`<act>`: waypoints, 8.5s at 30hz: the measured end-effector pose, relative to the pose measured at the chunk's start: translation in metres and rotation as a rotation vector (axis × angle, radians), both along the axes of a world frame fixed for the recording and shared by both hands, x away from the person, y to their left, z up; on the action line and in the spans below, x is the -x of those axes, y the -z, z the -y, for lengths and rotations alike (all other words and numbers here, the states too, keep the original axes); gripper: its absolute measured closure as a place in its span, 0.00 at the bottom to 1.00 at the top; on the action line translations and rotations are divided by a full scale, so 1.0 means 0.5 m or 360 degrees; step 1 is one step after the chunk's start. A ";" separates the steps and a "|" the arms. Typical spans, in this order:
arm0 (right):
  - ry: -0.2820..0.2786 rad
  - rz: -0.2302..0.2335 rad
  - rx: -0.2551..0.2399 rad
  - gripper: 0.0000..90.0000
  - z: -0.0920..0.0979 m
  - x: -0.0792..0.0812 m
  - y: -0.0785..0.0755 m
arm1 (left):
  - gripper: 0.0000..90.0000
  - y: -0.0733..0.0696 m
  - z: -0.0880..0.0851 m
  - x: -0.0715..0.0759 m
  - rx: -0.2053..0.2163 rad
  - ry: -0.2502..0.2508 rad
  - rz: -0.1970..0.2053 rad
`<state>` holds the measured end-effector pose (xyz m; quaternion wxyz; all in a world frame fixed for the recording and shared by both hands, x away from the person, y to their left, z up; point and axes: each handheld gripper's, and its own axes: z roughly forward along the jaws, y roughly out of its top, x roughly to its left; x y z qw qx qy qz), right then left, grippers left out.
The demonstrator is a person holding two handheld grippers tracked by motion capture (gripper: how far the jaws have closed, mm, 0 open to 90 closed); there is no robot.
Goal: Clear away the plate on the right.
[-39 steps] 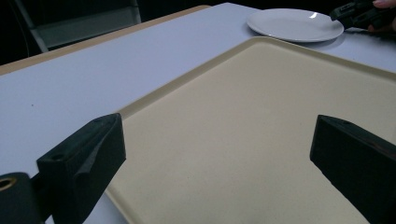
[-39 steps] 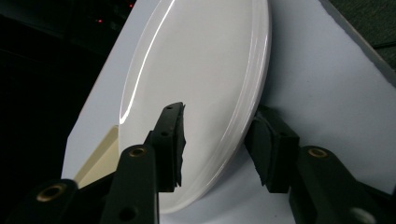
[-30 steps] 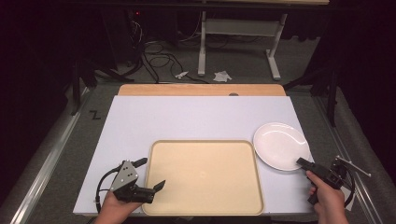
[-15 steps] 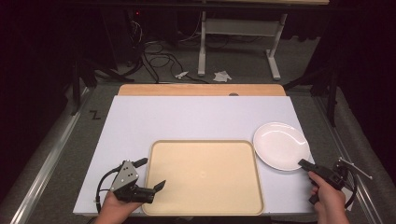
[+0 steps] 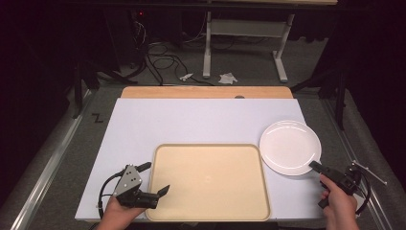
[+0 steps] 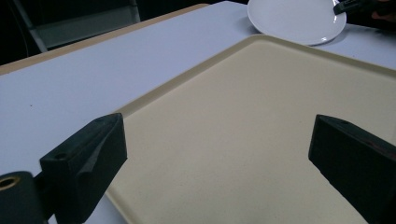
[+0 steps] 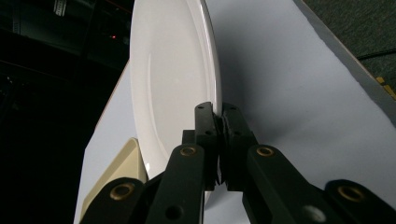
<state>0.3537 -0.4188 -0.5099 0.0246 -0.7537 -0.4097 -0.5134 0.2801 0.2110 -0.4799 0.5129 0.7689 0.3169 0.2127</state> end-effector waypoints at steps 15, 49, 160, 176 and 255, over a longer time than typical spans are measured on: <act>0.0025 0.0049 0.0023 0.99 0.006 0.007 -0.015 | 0.06 -0.002 -0.002 0.000 0.0000 0.0002 0.0004; -0.0190 0.0243 0.0008 0.99 -0.074 -0.013 -0.094 | 0.06 -0.010 -0.014 0.004 0.0047 -0.0030 0.0041; -0.0975 -0.0063 0.0149 0.96 -0.401 -0.035 -0.008 | 0.02 -0.017 -0.024 0.009 0.0100 -0.0045 0.0074; -0.0991 -0.0104 0.0174 0.94 -0.401 -0.038 0.001 | 0.02 -0.015 -0.025 0.008 0.0103 -0.0040 0.0065; -0.0758 0.0663 0.1065 0.00 -0.278 0.053 -0.112 | 0.02 -0.006 -0.002 -0.030 0.0070 -0.0111 -0.0064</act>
